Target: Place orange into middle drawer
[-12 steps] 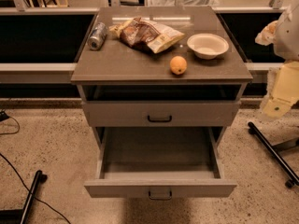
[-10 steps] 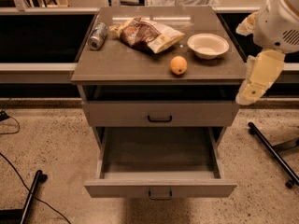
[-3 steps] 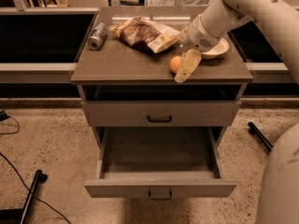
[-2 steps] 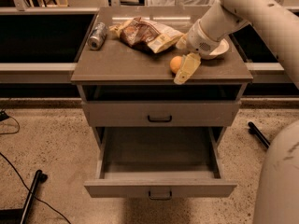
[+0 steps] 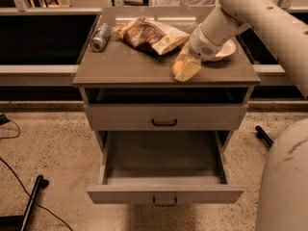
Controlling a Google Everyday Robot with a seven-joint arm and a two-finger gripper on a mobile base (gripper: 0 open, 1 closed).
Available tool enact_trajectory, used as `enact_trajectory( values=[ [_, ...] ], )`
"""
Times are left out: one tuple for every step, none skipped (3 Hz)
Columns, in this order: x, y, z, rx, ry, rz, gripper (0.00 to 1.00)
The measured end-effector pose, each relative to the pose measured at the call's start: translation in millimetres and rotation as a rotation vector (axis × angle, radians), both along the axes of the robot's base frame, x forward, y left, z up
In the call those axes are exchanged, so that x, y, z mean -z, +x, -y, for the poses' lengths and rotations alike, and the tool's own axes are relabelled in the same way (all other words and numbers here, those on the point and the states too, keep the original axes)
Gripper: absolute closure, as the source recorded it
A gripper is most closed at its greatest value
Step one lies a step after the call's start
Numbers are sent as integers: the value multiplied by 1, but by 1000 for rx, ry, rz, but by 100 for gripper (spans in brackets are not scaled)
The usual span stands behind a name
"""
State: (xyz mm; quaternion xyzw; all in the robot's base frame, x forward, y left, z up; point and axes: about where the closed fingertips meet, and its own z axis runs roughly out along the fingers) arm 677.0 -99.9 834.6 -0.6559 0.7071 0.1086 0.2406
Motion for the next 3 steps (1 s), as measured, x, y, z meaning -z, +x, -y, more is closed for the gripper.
enact_trajectory(
  values=[
    [2,-1,-4,-20,-6,1,85],
    [-8,-14,-7,-27,55,37,100],
    [-53,-63,-19,-6,197,154,100]
  ],
)
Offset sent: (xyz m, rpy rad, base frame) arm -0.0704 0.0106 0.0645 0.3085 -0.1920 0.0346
